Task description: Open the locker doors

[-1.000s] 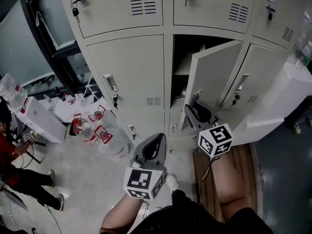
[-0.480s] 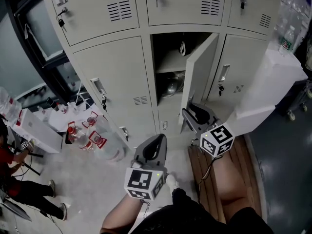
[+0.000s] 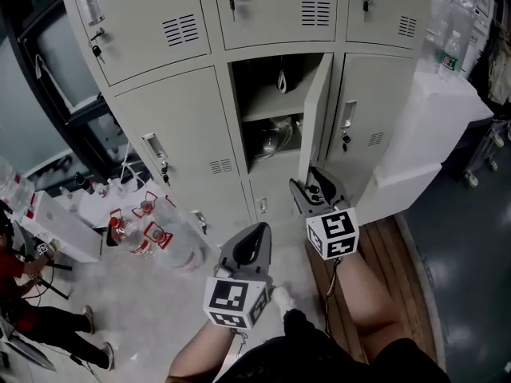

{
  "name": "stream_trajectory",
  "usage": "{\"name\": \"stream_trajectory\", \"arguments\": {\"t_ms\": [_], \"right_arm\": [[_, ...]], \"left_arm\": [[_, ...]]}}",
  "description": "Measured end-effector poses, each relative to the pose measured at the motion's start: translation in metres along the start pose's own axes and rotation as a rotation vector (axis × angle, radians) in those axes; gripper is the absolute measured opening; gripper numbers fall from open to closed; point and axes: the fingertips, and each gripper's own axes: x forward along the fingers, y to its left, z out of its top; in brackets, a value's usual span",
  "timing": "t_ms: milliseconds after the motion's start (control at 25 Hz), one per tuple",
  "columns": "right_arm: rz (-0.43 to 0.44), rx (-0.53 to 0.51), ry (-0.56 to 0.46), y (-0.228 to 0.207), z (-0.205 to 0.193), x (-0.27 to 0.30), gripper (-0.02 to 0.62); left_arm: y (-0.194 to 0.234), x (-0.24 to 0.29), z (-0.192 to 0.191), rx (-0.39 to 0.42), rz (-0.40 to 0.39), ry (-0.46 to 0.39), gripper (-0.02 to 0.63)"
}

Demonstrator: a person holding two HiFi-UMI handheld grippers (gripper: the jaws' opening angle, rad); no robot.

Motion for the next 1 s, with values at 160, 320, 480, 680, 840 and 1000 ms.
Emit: {"name": "stream_trajectory", "arguments": {"t_ms": [160,320,480,680,840,1000], "right_arm": [[-0.134,-0.058,0.056,-0.011,-0.007,-0.004,0.182],[-0.187,-0.029,0.07,-0.02,-0.01,-0.014,0.161],[-0.234,-0.01,0.089,-0.029,-0.014,-0.026,0.153],[-0.295,0.004,0.108,-0.046,-0.018,-0.043,0.136],[-0.326,0.012,0.119,-0.057,-0.02,-0.052,0.123],[-0.357,0.016,0.135,-0.066,-0.024,-0.062,0.11]], "left_arm": [[-0.003,-0.01,-0.001,0.007,0.004,0.004,0.0],[-0.001,-0.02,-0.003,0.006,0.013,0.006,0.002],[-0.006,-0.027,-0.006,0.005,0.0,0.009,0.0],[-0.014,-0.033,-0.005,0.013,-0.021,0.008,0.001],[-0.017,-0.039,-0.005,0.017,-0.03,0.008,0.0],[-0.019,-0.051,-0.005,0.022,-0.035,0.009,0.0]]}}
